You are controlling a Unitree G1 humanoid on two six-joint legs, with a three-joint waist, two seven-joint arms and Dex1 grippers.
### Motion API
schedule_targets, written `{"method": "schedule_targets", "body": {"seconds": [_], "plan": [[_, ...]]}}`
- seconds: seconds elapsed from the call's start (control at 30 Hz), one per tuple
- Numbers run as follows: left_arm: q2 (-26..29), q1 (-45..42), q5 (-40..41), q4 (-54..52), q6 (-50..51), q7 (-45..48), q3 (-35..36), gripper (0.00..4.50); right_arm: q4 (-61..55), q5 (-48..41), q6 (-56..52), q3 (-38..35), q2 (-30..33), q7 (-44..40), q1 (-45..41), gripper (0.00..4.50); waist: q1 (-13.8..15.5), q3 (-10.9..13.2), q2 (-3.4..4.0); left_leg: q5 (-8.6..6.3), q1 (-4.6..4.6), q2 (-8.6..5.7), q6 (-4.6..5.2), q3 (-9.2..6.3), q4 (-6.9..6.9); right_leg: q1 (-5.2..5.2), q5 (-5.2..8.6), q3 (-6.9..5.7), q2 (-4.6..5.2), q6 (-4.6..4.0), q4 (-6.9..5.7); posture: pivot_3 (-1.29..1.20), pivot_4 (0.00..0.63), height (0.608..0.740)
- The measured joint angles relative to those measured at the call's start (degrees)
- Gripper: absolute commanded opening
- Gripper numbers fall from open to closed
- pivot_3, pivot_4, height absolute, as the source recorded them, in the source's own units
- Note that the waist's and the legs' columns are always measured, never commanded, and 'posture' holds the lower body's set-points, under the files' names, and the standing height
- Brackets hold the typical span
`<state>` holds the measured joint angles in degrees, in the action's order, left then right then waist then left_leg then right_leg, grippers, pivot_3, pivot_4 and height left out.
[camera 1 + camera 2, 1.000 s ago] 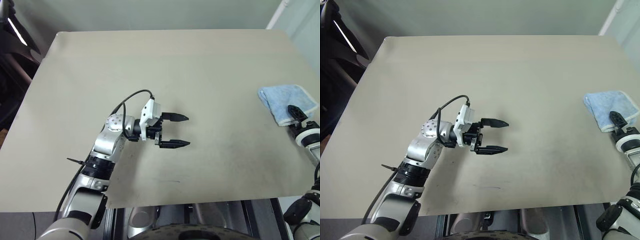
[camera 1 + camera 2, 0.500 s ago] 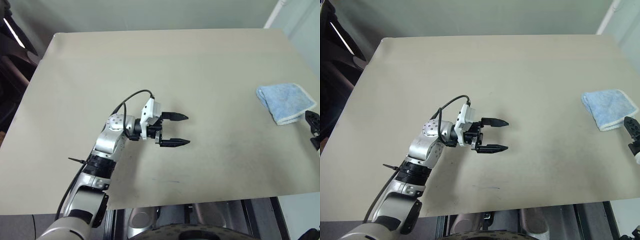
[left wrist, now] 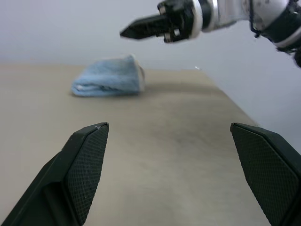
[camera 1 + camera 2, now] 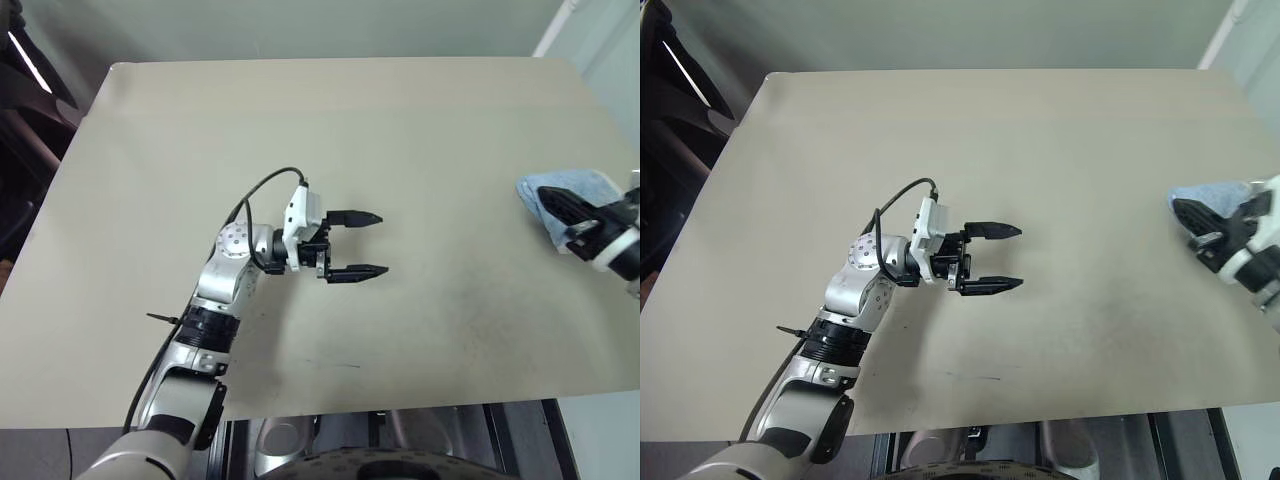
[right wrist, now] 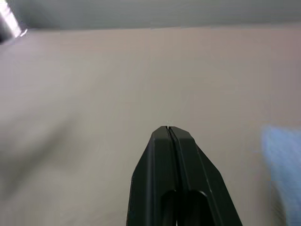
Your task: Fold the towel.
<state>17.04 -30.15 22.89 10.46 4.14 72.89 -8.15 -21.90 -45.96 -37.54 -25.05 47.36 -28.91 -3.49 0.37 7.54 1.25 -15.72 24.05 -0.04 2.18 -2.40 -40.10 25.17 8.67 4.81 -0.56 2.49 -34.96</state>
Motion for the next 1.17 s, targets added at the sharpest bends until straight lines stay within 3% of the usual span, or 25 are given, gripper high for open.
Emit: {"method": "schedule_targets", "body": {"seconds": [0.07, 0.17, 0.53, 0.57, 0.83, 1.17], "plan": [[-0.13, 0.17, -0.3, 0.04, -0.81, -0.77, 0.23, 4.5, 0.02, 2.6, 1.63, 2.68, 0.4, -2.71, -0.1, 0.02, 0.03, 0.0, 0.0, -0.01, 0.0, -0.01, 0.02, 0.03, -0.02, -0.03, 0.01, 0.01, 0.02, 0.06, 0.03, 0.0, 0.15, 0.733], [0.61, 1.14, 0.18, -0.41, 0.19, -0.64, 0.24, 4.5, 0.04, 3.45, 1.52, 4.91, 0.45, -4.64, -0.55, 0.59, 0.0, 0.0, 0.0, 0.0, -0.01, -0.01, 0.0, 0.05, -0.01, -0.01, 0.03, 0.01, 0.02, 0.03, 0.02, 0.0, 0.15, 0.733], [4.44, 1.74, 3.65, -5.06, 6.45, -0.32, 1.1, 4.5, -4.44, 2.28, 0.84, 5.34, 0.08, -10.11, 1.19, 4.26, 0.03, 0.0, -0.01, 0.05, -0.03, -0.02, -0.07, 0.04, -0.05, -0.06, 0.22, 0.02, 0.0, -0.42, 0.01, 0.0, 0.15, 0.733], [4.62, 1.74, 3.93, -5.07, 6.5, -0.2, 1.12, 4.5, -4.9, 2.28, 0.81, 5.34, 0.2, -10.34, 1.45, 4.44, 0.03, 0.01, -0.01, 0.05, -0.03, -0.02, -0.08, 0.04, -0.05, -0.06, 0.21, 0.02, 0.0, -0.43, 0.01, 0.0, 0.15, 0.733], [4.65, 2.13, 3.36, -5.39, 2.55, -3.56, 4.26, 4.5, -6.45, 1.88, 0.99, 5.38, 0.02, -13.05, 3.62, 4.44, -0.03, 0.01, -0.02, 0.11, -0.08, 0.0, -0.1, 0.03, -0.05, -0.08, 0.13, 0.02, -0.03, -0.39, 0.0, 0.0, 0.15, 0.733], [7.22, 6.49, 3.47, -9.56, 3.55, -5.5, 4.99, 4.5, -3.4, 5.68, 3.89, 10.81, -3.51, -14.9, 0.71, 4.44, -0.17, 0.01, -0.02, 0.17, -0.1, 0.01, -0.13, 0.01, -0.04, -0.06, 0.0, 0.02, -0.06, -0.54, -0.01, 0.0, 0.15, 0.733]]}}
